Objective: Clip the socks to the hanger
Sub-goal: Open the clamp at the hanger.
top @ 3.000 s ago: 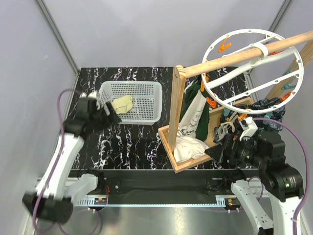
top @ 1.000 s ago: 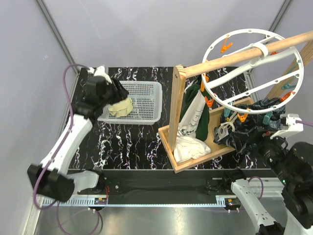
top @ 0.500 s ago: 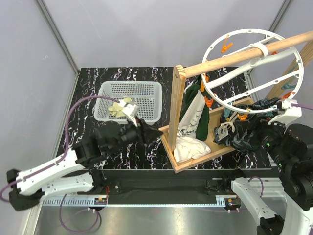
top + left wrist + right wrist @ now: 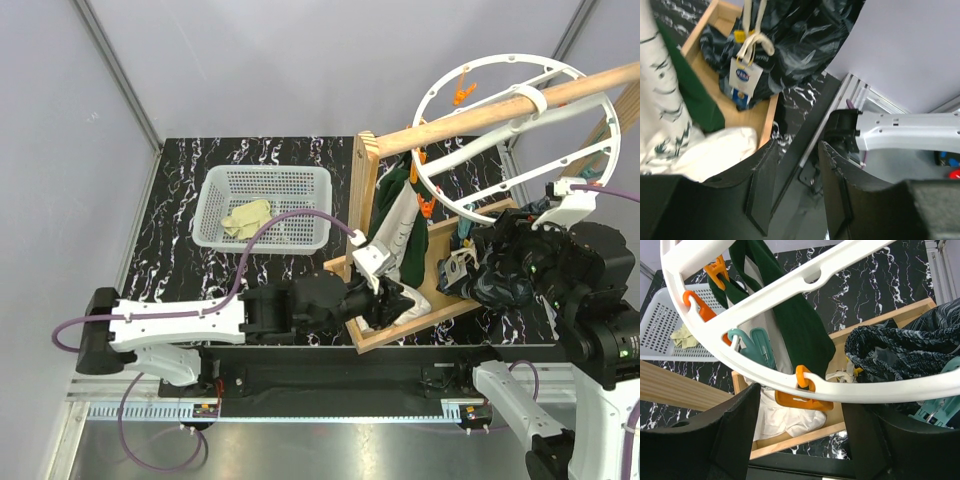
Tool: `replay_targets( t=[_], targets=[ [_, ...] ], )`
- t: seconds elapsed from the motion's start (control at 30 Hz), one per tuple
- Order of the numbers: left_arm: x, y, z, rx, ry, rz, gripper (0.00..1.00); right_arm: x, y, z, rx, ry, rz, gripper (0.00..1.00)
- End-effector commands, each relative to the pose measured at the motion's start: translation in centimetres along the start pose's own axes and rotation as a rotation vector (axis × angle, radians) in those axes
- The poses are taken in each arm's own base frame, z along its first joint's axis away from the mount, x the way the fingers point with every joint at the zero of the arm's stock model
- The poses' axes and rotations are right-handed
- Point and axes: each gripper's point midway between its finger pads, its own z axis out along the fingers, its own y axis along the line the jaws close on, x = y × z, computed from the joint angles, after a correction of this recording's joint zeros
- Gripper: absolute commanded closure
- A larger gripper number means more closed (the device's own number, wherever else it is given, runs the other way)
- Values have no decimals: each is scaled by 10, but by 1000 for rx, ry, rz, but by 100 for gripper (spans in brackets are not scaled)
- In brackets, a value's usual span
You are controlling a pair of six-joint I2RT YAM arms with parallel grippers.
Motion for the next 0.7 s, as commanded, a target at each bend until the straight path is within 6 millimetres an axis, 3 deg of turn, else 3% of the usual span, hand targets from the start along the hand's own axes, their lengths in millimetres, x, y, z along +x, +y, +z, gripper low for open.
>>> replay_targets(
  t=[0.0,0.17,0.3,0.57,0.67],
  targets=[
    [-54,-9,11,-13,-195,44,57,-22,5,9,-21,-76,-22,29],
    [-62,-4,33,-73,-247,63,53,-23,2,14,1,-74,-21,31],
    [-72,-11,39,-59,-253,69,53,-21,1,15,3,-77,-23,33],
    [-62,-4,33,-81,-246,17,52,-21,5,21,-30,-118,-33,36],
    [-59,-2,30,-83,-238,8,51,-23,3,22,-22,-138,-32,41]
  ],
)
